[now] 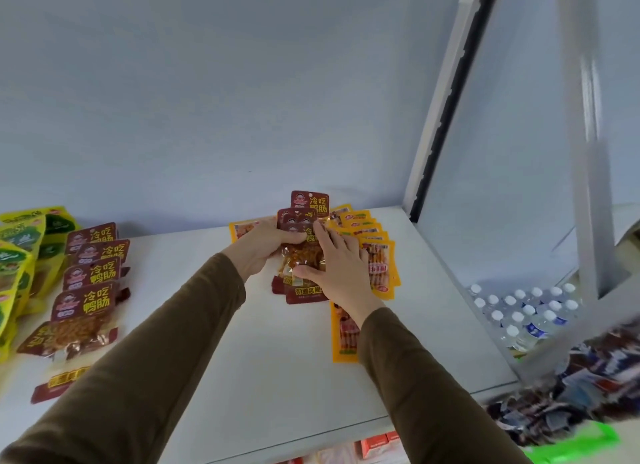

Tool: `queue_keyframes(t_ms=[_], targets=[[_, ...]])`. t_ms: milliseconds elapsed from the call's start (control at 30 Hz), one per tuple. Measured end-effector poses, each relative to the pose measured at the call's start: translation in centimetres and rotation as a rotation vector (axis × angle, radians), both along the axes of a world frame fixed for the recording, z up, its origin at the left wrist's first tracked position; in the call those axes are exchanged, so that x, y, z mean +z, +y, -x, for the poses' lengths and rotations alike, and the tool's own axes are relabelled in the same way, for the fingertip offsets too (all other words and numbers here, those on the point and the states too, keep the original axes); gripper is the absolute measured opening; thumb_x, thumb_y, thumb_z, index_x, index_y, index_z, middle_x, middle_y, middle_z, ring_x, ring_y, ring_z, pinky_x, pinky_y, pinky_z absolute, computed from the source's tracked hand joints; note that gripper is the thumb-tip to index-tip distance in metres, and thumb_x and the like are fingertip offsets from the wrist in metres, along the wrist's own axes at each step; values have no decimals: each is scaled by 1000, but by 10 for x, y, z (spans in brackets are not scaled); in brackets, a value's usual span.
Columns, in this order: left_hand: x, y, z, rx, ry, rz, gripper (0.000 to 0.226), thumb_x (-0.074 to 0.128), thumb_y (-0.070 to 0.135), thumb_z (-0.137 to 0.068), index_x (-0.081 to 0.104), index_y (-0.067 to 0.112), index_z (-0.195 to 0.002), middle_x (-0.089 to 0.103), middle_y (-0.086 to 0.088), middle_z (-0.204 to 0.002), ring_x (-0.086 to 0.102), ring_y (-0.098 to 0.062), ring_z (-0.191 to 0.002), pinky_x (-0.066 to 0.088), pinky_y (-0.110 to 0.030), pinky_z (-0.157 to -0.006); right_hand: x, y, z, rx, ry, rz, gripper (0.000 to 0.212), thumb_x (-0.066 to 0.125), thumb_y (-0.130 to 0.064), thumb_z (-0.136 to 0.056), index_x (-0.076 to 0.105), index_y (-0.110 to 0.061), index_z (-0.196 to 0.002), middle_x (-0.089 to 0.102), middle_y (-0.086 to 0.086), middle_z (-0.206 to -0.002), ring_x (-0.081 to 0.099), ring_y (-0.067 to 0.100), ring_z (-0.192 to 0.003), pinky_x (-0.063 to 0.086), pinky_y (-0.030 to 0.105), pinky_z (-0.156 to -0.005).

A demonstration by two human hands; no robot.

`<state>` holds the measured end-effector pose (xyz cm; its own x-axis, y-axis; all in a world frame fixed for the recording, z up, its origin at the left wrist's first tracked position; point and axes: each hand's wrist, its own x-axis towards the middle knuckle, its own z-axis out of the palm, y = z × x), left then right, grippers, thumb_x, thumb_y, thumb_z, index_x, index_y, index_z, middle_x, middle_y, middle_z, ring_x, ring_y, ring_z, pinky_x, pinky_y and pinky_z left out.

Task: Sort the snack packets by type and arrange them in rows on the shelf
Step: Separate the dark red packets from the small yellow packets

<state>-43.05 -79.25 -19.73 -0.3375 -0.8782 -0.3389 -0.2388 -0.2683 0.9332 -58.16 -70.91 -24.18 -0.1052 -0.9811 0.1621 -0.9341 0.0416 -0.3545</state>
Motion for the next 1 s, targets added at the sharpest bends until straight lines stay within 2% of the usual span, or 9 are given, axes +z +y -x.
queue_keyframes(t_ms=[233, 333, 400, 467, 567, 667, 767, 867, 1000], targets=[[-10, 22, 5, -39, 78, 104, 53, 83, 24, -84, 56, 21, -130, 73, -5, -119, 70, -24, -110, 58, -41, -94, -2, -3, 7, -62, -142, 89, 92, 34, -80, -90, -4, -33, -160, 27, -5, -164, 29, 26, -143, 31, 49, -112], [-12, 29, 8, 8, 101, 86, 49, 84, 23, -84, 53, 34, -121, 75, 0, -112, 73, -21, -103, 61, -41, -86, -4, 0, 3, -77, -31, 212, 97, 35, -83, -87, -1, -32, -160, 37, -3, -159, 40, 25, -138, 39, 47, -108], [-12, 33, 8, 64, 118, 73, 53, 85, 23, -83, 51, 32, -123, 75, 1, -109, 75, -20, -97, 62, -38, -80, -2, 1, 3, -107, 11, 317, 100, 41, -84, -85, 4, -30, -160, 45, -2, -154, 45, 24, -134, 40, 46, -106], [-10, 35, 7, 148, 168, 80, 54, 83, 21, -85, 52, 23, -128, 75, -2, -112, 74, -24, -101, 62, -42, -86, 5, 3, 5, -139, -41, 418, 102, 42, -87, -82, 10, -29, -160, 47, 0, -151, 44, 22, -135, 37, 42, -110], [0, 36, -3, 245, 192, 121, 50, 79, 19, -89, 50, 19, -130, 72, -4, -119, 72, -26, -106, 59, -46, -94, 21, 9, 7, -115, -278, 491, 95, 44, -83, -83, 16, -33, -158, 41, -5, -155, 36, 15, -141, 25, 32, -113], [11, 41, -19, 233, 238, 122, 49, 79, 24, -89, 50, 22, -129, 72, -3, -120, 75, -23, -101, 59, -44, -93, 41, 10, -6, -35, -808, 307, 87, 58, -70, -87, 18, -37, -156, 38, -10, -156, 44, 9, -136, 44, 28, -105], [18, 50, -33, 218, 245, 128, 57, 83, 29, -86, 48, 23, -129, 73, -2, -118, 76, -21, -98, 62, -43, -88, 60, 9, -34, 10, -1372, -21, 77, 72, -52, -88, 33, -32, -152, 58, -4, -140, 66, 15, -116, 60, 34, -86], [18, 60, -50, 296, 109, 216, 58, 83, 34, -85, 45, 25, -128, 71, 3, -114, 77, -17, -92, 63, -32, -75, 60, 1, -68, -22, -1573, -141, 41, 73, -34, -92, 58, -27, -129, 75, 1, -112, 75, 21, -96, 63, 39, -77], [11, 62, -93, 391, -29, 248, 60, 82, 31, -86, 43, 26, -131, 68, 4, -114, 74, -17, -95, 61, -31, -73, 53, -10, -118, -29, -1669, -229, 26, 68, -22, -95, 64, -22, -121, 76, 8, -109, 75, 27, -95, 62, 39, -71]])
